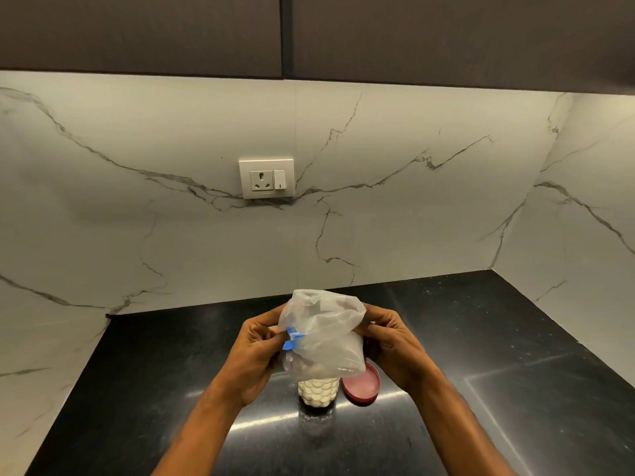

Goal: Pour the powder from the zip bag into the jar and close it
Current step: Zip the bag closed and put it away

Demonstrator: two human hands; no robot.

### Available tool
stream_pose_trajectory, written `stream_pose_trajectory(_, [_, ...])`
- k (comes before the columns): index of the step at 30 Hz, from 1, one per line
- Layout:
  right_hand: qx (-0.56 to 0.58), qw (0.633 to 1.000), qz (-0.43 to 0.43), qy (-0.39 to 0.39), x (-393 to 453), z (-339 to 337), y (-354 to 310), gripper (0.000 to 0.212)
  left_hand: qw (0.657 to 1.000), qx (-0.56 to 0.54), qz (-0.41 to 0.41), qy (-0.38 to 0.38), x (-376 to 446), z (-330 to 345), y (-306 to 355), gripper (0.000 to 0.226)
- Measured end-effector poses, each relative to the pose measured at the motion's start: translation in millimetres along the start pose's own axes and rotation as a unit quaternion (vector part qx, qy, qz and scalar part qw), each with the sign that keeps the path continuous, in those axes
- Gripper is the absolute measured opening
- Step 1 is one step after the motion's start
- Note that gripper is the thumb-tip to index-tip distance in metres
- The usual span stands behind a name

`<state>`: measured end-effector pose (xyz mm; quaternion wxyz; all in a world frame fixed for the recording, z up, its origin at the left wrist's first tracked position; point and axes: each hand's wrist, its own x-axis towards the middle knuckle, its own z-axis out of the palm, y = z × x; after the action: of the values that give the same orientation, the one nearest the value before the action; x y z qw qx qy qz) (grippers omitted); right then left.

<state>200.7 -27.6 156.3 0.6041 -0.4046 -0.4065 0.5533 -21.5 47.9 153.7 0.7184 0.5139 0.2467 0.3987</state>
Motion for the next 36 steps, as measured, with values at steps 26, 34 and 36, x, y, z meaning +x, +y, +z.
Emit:
stream_pose_trajectory(26, [-0.044, 0.985, -0.100, 0.130, 6.9, 14.4, 32.4, 0.039, 0.938, -0.337, -0.057, 0.050, -11.6, 45.6, -68.0, 0.097])
stream_pose_trajectory(34, [-0.205, 0.965, -0.133, 0.098, -5.3, 3.1, 36.9, 0.039, 0.965, -0.156, -0.023, 0.209, 6.2, 41.8, -61.8, 0.051])
stream_pose_trajectory(36, [-0.198, 0.967, -0.134, 0.094, -5.7, 0.4, 31.3, 0.032, 0.962, -0.145, -0.026, 0.230, 10.4, 38.5, -59.5, 0.049])
